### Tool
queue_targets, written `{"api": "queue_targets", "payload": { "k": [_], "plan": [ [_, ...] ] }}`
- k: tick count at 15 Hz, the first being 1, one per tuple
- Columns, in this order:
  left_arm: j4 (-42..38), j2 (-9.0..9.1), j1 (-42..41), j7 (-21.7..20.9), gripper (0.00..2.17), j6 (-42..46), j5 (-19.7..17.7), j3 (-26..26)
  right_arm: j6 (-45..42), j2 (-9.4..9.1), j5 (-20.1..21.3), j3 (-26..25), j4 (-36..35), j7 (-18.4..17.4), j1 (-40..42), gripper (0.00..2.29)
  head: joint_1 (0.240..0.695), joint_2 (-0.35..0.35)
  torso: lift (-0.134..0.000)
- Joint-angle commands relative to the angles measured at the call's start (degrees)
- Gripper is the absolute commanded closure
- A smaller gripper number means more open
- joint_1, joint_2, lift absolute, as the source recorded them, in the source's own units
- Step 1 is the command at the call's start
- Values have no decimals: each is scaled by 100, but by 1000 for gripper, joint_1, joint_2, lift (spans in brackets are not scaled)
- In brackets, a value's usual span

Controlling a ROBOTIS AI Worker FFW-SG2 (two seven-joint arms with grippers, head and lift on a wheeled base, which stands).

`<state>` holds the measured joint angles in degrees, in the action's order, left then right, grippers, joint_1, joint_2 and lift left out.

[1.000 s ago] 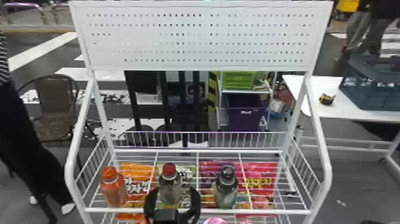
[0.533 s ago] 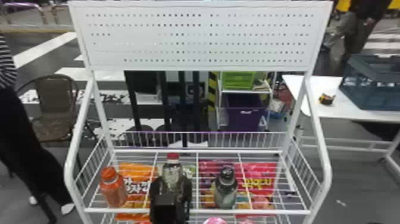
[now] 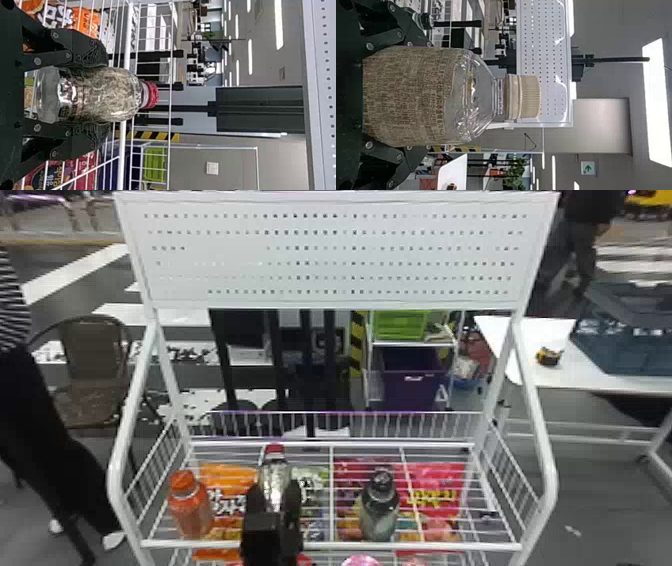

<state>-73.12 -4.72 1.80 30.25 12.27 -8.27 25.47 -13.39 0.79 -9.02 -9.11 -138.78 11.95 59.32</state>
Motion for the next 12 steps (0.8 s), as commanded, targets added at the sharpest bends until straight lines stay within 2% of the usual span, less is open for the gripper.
{"api": "queue_targets", "payload": {
  "k": [1, 3, 4, 12],
  "plan": [
    [-158, -2, -83, 7, 1922, 43, 10, 20, 17, 9, 5, 6, 0, 0, -8, 836, 499, 0, 0],
    [-220, -11, -92, 7, 1919, 25, 10, 11, 35, 9, 5, -3, 0, 0, -17, 836, 499, 0, 0],
    [-220, -11, -92, 7, 1679, 25, 28, 20, 35, 9, 5, -3, 0, 0, -17, 836, 499, 0, 0],
    [-325, -29, -215, 113, 1663, 96, 63, 46, 35, 0, 5, -3, 9, 0, -17, 836, 499, 0, 0]
  ]
}}
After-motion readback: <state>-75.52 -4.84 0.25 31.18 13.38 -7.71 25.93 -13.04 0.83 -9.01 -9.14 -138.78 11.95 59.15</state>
